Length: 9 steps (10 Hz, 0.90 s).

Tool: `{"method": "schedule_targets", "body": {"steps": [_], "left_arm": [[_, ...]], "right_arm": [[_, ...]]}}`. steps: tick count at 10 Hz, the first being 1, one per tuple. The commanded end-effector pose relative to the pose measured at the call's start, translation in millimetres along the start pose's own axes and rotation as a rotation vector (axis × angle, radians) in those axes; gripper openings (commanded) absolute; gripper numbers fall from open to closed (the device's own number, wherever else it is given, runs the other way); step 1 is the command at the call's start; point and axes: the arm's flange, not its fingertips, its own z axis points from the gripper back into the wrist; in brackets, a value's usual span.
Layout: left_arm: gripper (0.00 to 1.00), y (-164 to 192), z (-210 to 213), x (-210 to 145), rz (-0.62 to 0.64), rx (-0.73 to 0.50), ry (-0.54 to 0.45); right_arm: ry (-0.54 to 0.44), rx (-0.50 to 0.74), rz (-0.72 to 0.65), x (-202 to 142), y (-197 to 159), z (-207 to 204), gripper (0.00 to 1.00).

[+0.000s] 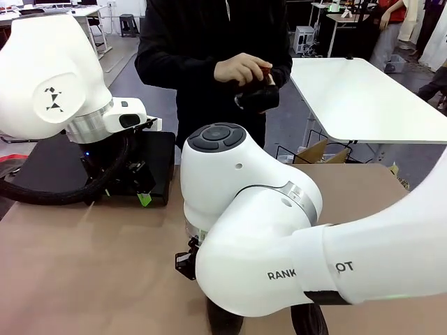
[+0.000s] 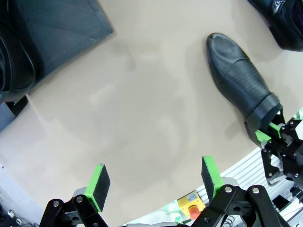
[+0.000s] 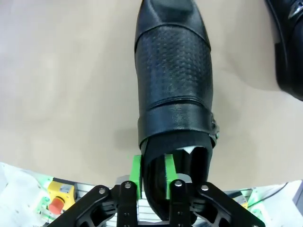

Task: Organize the shoes by placing them on the stand.
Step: Pick up one Shoe and place it in the middle of the table.

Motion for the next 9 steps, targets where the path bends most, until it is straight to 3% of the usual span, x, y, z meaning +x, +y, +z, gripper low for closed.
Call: {"method": "schedule_targets", "body": {"steps": [1, 2, 7, 9], "left_arm": [[1.00, 0, 0, -2, 0.007, -0.006, -0.015], [1.00, 0, 0, -2, 0.007, -0.006, -0.015], [1.00, 0, 0, -2, 0.007, -0.006, -0.015], [1.00, 0, 0, -2, 0.007, -0.006, -0.015]], "right_arm": [[-0.033, -0.014, -0.005, 7, 7, -13, 0.79], [-0.028, -0.016, -0.003, 7, 7, -14, 0.98], [0.000, 0.081, 0.024, -3, 5, 19, 1.00], [-0.016, 0.009, 0.015, 3, 3, 0, 1.00]]}}
